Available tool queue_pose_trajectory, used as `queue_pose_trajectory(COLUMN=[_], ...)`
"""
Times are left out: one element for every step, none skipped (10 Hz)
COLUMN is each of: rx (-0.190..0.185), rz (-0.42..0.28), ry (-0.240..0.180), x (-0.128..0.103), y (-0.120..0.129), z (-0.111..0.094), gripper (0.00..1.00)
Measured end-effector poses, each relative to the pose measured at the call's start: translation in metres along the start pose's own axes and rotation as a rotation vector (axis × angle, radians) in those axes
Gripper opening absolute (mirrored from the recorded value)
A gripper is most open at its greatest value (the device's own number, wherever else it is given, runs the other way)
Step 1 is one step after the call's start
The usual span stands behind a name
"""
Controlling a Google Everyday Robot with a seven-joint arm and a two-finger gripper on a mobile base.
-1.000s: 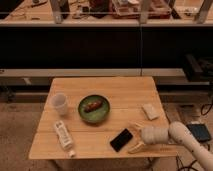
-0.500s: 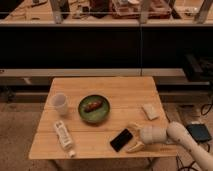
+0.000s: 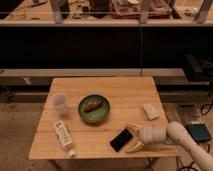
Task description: Place the eraser on the white sponge
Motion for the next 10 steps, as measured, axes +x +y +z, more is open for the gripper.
queue_pose_trajectory(rx=[0.001, -0.007, -0.014, -0.03, -0.042, -0.049, -0.054, -0.057, -0.05, -0.046], rz=[-0.003, -0.008, -0.012, -0.019, -0.029, -0.033, -0.034, -0.019, 0.017, 0.039], ry=[-0.008, -0.017, -0.021, -0.024, -0.02, -0.013, -0.005, 0.009, 0.041, 0.06], x=[-0.002, -0.004, -0.005, -0.005, -0.005, -0.003, -0.001, 0.003, 0.012, 0.018], y=[-0.001, 0.0, 0.001, 0.003, 0.003, 0.004, 0.003, 0.001, -0.005, -0.008], z=[0.0, 0.001, 0.002, 0.004, 0.003, 0.001, -0.001, -0.006, -0.018, -0.027], gripper=[0.49, 0.37, 0.28, 0.19, 0.07, 0.02, 0.0, 0.0, 0.0, 0.0])
